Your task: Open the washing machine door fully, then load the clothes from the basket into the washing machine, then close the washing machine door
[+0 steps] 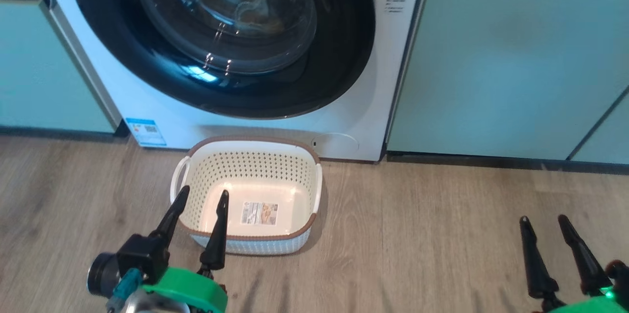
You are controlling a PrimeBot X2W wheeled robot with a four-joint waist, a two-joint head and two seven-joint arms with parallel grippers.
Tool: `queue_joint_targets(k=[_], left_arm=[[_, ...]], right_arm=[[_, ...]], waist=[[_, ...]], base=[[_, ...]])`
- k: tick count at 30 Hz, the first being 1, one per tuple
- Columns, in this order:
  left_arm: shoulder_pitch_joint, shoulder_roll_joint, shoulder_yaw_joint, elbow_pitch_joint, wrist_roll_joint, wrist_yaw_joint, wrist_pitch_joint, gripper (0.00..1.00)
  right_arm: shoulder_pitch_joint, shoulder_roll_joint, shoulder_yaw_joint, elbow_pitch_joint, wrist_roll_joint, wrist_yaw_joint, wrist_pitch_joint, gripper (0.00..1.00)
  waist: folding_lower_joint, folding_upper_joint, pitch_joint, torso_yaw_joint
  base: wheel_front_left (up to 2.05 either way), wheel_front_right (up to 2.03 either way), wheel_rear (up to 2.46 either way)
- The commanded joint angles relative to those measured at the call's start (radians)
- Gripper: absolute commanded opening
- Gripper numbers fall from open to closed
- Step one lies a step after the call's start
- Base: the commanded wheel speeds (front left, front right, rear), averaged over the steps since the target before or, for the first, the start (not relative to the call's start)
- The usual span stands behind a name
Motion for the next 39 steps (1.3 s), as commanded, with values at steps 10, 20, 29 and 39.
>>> queue_joint_targets(k=[10, 20, 29, 39], left_arm=[[-0.016, 0.021, 0.036, -0.049, -0.013, 0.009, 0.015, 1.0], [-0.011, 0.027, 0.033, -0.055, -0.017, 0.019, 0.025, 1.0], [-0.005, 0.028, 0.026, -0.057, -0.023, 0.027, 0.032, 1.0], [-0.002, 0.03, 0.02, -0.055, -0.029, 0.036, 0.036, 1.0]], right_arm=[[0.005, -0.004, -0.002, -0.052, 0.006, -0.003, 0.004, 1.0], [0.01, -0.004, -0.002, -0.057, 0.008, -0.003, 0.007, 1.0], [0.008, -0.004, -0.004, -0.055, 0.009, -0.003, 0.005, 1.0], [0.005, -0.004, -0.004, -0.051, 0.012, -0.003, 0.003, 1.0]], waist=[[0.0001, -0.0001, -0.024, -0.029], [0.0001, -0.0001, -0.024, -0.029], [0.0001, -0.0001, -0.02, -0.022], [0.0001, -0.0001, -0.016, -0.007]], base=[[0.0, 0.0, 0.0], [0.0, 0.0, 0.0], [0.0, 0.0, 0.0], [0.0, 0.0, 0.0]])
